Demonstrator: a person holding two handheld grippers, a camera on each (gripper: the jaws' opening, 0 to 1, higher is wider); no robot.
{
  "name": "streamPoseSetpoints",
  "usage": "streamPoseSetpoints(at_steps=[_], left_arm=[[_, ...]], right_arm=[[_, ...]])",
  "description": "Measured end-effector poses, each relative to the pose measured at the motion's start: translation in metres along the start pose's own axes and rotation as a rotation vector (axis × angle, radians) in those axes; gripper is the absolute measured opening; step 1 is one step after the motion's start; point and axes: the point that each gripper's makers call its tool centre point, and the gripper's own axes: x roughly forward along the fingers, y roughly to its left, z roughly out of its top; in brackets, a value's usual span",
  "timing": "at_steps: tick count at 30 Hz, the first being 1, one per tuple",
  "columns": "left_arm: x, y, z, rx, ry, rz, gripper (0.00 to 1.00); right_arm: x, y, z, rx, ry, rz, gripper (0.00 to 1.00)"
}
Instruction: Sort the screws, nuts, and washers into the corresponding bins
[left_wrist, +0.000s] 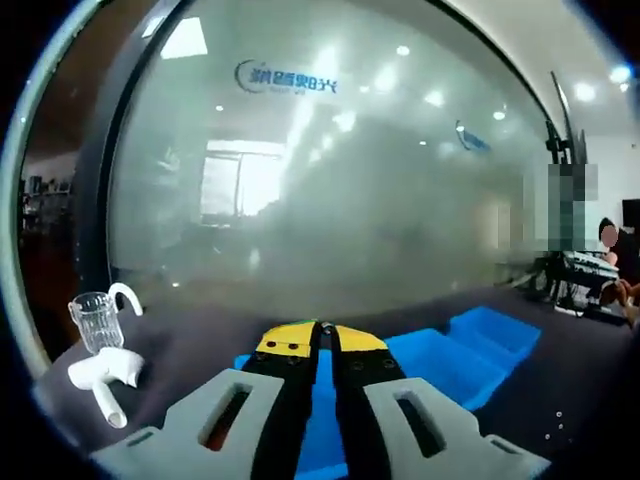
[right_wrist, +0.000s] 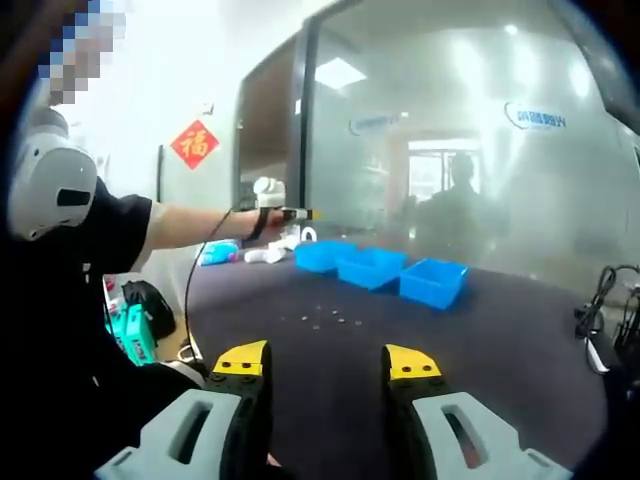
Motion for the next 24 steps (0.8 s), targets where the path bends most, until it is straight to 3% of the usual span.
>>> streamPoseSetpoints(at_steps=[4,6,8,13,18,24], left_arm=[[-0.002,-0.002,-0.001,0.007,0.001,-0.003,0.25],[-0.006,0.002,-0.005,0.040,0.024,0.021,0.28],[-0.011,0.003,-0.003,0.071,0.002,0.034,0.30],[-0.025,-0.004,-0.006,0.042,-0.007,0.001,0.39],[-0.042,-0.022,-0.009,0.037,-0.015,-0.075,0.40],[-0.070,-0.050,-0.023,0.040,0.018,-0.189,0.48]], right_arm=[[-0.001,0.000,0.000,0.002,-0.001,-0.001,0.40],[-0.001,0.000,0.000,0.001,-0.001,-0.001,0.40],[-0.001,0.001,0.001,0.000,-0.005,0.000,0.40],[-0.001,-0.001,0.002,0.003,-0.014,-0.004,0.40],[0.000,-0.003,0.006,0.006,-0.031,-0.007,0.40],[0.001,-0.007,0.010,0.014,-0.053,-0.021,0.40]])
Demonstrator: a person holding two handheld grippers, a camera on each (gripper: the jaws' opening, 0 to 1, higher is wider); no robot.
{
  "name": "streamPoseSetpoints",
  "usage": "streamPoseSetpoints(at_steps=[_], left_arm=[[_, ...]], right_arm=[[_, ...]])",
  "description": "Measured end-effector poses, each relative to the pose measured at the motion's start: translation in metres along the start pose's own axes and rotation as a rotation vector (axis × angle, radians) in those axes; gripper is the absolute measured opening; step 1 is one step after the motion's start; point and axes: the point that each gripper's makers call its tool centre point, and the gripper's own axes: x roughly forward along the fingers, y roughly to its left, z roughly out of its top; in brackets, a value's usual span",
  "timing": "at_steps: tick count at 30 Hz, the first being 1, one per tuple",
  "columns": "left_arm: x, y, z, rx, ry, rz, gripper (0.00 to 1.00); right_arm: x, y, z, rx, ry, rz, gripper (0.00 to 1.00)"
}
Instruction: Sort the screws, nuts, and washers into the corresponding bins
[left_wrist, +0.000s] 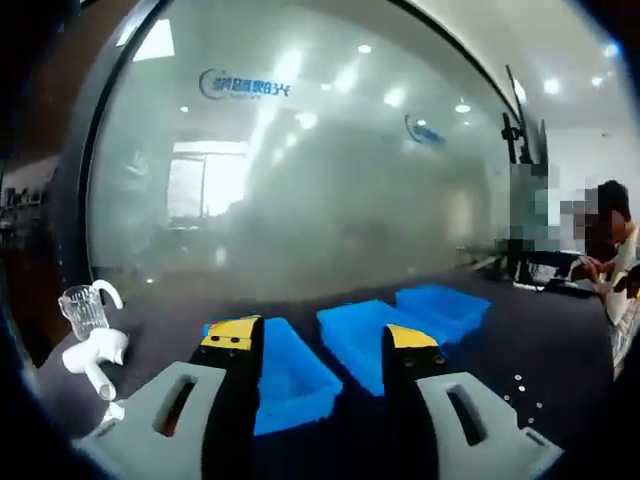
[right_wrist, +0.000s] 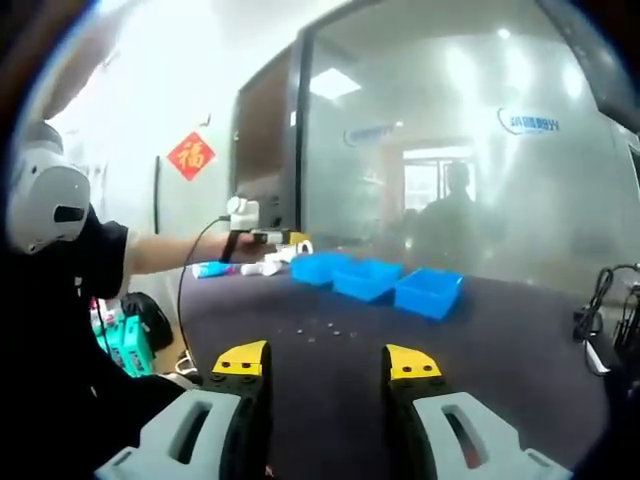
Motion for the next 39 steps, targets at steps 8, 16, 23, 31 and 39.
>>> streamPoseSetpoints(at_steps=[8,16,23,31,39], left_arm=[[-0.065,-0.071,0.010,0.067,-0.079,-0.184,0.49],[-0.123,-0.091,0.000,0.051,-0.079,-0.259,0.48],[-0.161,-0.092,-0.006,0.049,-0.087,-0.272,0.48],[-0.186,-0.096,-0.020,0.042,-0.043,-0.302,0.47],[-0.183,-0.103,-0.025,0.040,-0.016,-0.323,0.48]], right_arm=[[0.000,-0.009,0.003,0.013,-0.017,-0.034,0.40],[0.005,-0.010,0.007,0.017,-0.030,-0.036,0.41],[0.008,-0.010,0.009,0.020,-0.039,-0.038,0.41],[0.008,-0.010,0.009,0.025,-0.045,-0.043,0.41],[0.009,-0.007,0.009,0.024,-0.043,-0.035,0.41]])
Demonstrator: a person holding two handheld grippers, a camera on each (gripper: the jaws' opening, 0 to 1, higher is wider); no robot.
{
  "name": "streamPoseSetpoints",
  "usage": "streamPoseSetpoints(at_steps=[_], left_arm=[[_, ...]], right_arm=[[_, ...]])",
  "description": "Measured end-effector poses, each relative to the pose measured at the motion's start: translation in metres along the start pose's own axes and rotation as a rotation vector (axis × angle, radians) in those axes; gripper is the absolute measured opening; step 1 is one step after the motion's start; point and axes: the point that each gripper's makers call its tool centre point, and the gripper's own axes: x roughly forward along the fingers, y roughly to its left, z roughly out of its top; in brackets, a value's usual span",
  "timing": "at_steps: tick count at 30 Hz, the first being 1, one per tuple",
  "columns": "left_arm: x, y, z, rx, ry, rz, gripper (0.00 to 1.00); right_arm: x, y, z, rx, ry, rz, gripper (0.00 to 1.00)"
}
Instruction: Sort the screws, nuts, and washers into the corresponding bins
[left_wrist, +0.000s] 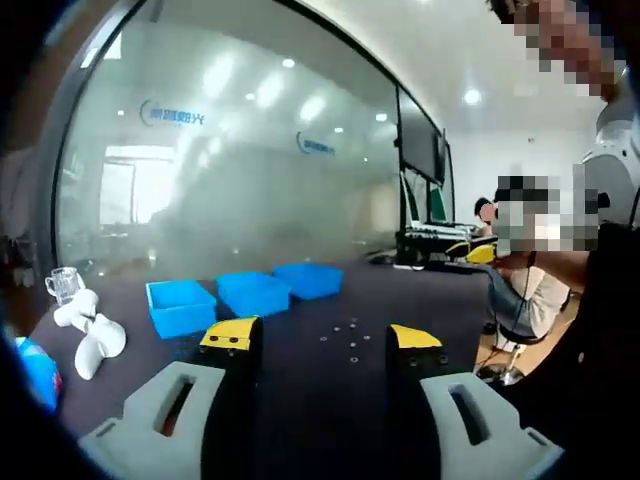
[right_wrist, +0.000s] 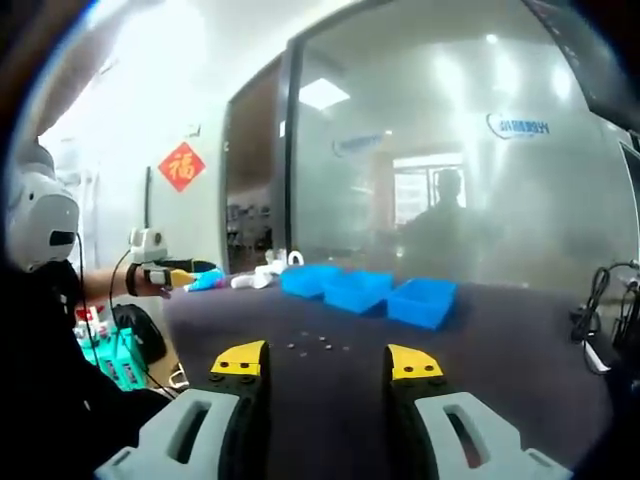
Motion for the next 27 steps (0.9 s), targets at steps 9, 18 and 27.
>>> streamPoseSetpoints(at_steps=[9,18,27], left_arm=[[0.015,-0.016,-0.001,0.013,0.043,-0.098,0.48],[0.035,-0.029,-0.008,0.004,0.122,-0.163,0.48],[0.045,-0.034,-0.012,0.021,0.198,-0.191,0.48]], right_arm=[[-0.003,0.000,-0.002,-0.001,0.006,0.001,0.41],[-0.008,0.000,-0.004,0.004,0.007,-0.004,0.41],[-0.012,-0.001,-0.009,-0.014,0.027,-0.005,0.41]])
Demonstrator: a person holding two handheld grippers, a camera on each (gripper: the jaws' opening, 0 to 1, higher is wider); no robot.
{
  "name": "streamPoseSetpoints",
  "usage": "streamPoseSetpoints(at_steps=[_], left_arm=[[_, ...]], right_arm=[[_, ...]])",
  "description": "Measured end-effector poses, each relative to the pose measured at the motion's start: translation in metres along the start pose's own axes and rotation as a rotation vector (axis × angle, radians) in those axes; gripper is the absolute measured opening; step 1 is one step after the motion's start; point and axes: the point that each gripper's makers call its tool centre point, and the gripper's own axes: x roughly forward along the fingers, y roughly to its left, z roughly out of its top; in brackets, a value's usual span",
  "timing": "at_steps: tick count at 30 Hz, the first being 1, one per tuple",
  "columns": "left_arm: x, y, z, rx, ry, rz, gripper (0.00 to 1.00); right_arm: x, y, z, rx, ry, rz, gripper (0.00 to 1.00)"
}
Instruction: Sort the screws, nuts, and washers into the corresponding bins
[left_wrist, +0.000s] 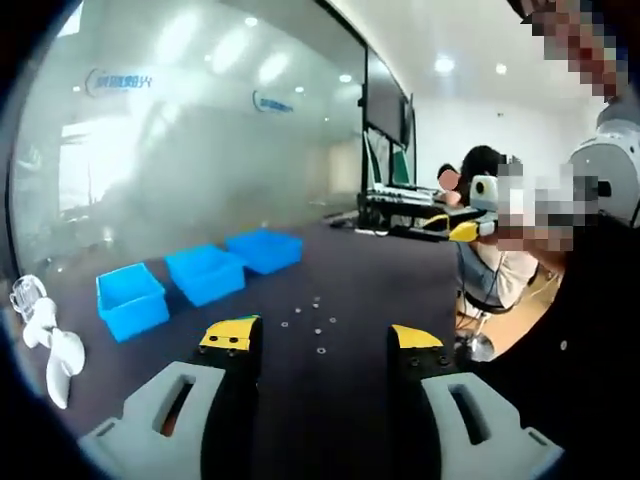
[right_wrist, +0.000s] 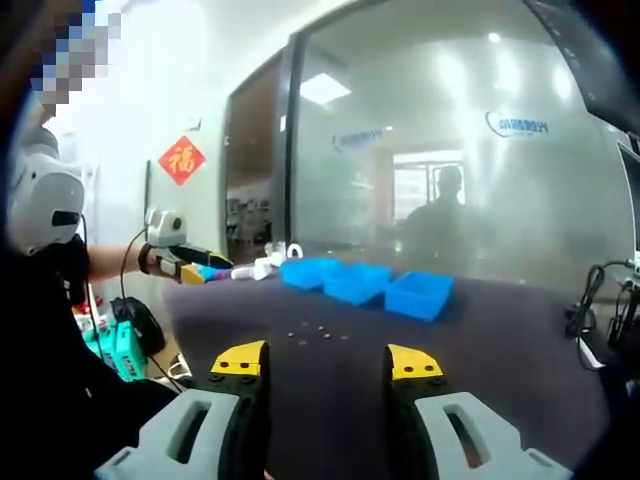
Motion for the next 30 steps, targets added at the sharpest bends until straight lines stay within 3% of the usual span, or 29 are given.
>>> streamPoseSetpoints(at_steps=[13,17,23,26,30], left_arm=[[0.015,0.000,0.005,0.019,0.074,-0.032,0.48],[0.026,-0.005,0.000,0.010,0.148,-0.086,0.48],[0.047,-0.004,-0.002,-0.008,0.217,-0.119,0.47],[0.060,-0.004,-0.008,0.009,0.282,-0.141,0.47],[0.080,-0.019,-0.013,-0.025,0.333,-0.179,0.47]], right_arm=[[-0.004,0.002,-0.005,-0.011,0.024,0.022,0.41],[-0.004,0.003,-0.007,-0.017,0.032,0.028,0.41],[-0.004,0.005,-0.011,-0.028,0.043,0.040,0.41],[-0.004,0.006,-0.013,-0.028,0.047,0.043,0.41],[-0.005,0.004,-0.016,-0.027,0.052,0.041,0.41]])
